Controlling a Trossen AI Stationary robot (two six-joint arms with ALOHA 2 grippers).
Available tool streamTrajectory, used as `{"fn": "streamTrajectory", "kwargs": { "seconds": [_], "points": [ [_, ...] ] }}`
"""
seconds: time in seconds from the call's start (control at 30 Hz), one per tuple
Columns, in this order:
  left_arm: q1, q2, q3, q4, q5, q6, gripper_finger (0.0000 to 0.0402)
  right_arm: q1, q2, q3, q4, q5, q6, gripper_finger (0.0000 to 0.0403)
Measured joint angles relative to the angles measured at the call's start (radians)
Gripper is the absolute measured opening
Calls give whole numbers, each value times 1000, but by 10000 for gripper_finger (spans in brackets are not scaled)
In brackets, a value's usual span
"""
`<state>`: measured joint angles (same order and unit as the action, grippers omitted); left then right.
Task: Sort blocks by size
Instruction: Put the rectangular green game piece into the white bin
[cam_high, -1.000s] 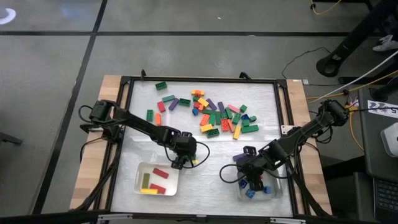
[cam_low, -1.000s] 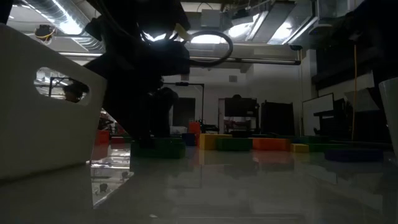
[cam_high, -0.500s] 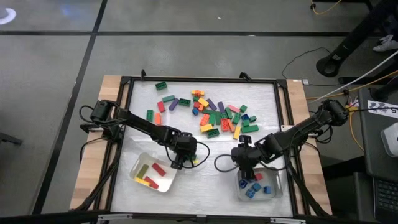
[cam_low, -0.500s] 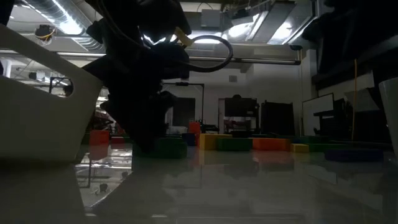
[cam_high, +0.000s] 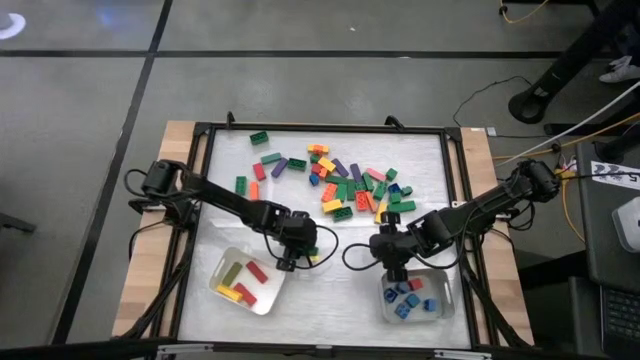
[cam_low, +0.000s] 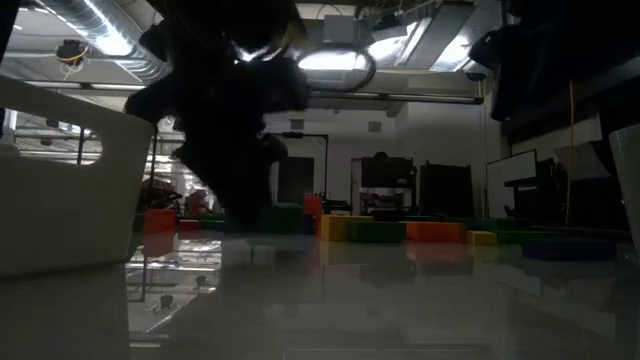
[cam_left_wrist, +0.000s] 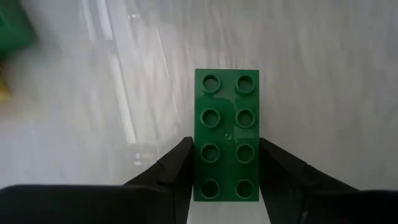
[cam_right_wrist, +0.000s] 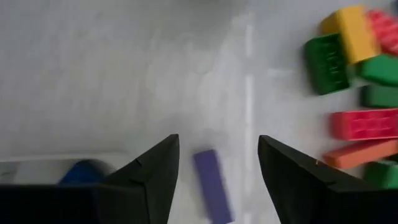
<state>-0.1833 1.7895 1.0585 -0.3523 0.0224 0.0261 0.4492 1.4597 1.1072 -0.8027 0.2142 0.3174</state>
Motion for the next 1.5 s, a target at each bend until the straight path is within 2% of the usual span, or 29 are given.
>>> {"fn": "streamTrajectory", "kwargs": {
  "seconds": [0.2, 0.5, 0.67, 0.9, 1.1, 1.27, 1.5],
  "points": [
    [0, -28, 75, -17, 3, 7, 132, -15, 0, 0, 2, 103, -120, 218],
    [-24, -159, 200, -268, 5, -47, 137, -180, 27, -45, 186, 82, -319, 218],
    [-83, -251, 207, -449, 22, -217, 138, -278, 94, -51, 268, -4, -434, 218],
    [-226, -307, 207, -694, 55, -572, 138, -375, 199, -51, 364, -16, -540, 218],
    [-366, -302, 159, -702, 47, -833, 139, -437, 261, -51, 368, -16, -562, 218],
    [-430, -300, 76, -701, 20, -989, 139, -478, 297, -51, 364, -41, -572, 218],
    [-445, -299, -38, -566, -12, -1041, 153, -483, 308, -50, 368, -100, -595, 218]
  ]
}}
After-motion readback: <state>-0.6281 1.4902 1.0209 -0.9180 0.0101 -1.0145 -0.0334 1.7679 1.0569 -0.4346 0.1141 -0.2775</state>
